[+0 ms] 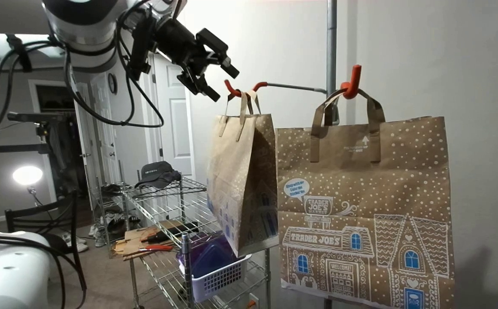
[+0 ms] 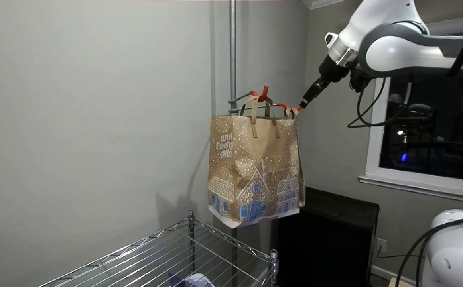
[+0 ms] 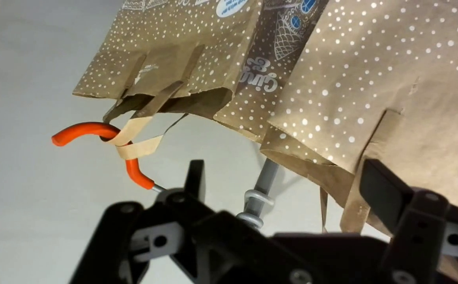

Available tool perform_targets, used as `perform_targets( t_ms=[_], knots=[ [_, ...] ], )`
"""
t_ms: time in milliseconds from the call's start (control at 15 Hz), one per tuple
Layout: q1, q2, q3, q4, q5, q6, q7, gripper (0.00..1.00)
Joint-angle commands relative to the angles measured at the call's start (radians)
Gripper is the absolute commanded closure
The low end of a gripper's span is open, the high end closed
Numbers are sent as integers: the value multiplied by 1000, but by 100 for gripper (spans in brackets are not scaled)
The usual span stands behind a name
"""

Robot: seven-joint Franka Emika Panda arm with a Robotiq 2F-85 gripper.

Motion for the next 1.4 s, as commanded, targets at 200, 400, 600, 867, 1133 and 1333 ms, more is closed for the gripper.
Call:
perform_targets(
  t_ms=[200,400,600,867,1133,1333],
  knots=[
    [-12,-1,6,2,6,0,-5,0],
    [7,7,-5,2,11,48,-18,0],
    [57,3,-27,-12,36,163,-57,0],
    [126,-9,-55,-20,83,180,-127,0],
    [157,-2,-68,-9,120,143,-206,0],
    [129,1,-60,-6,95,117,-221,0]
  ],
)
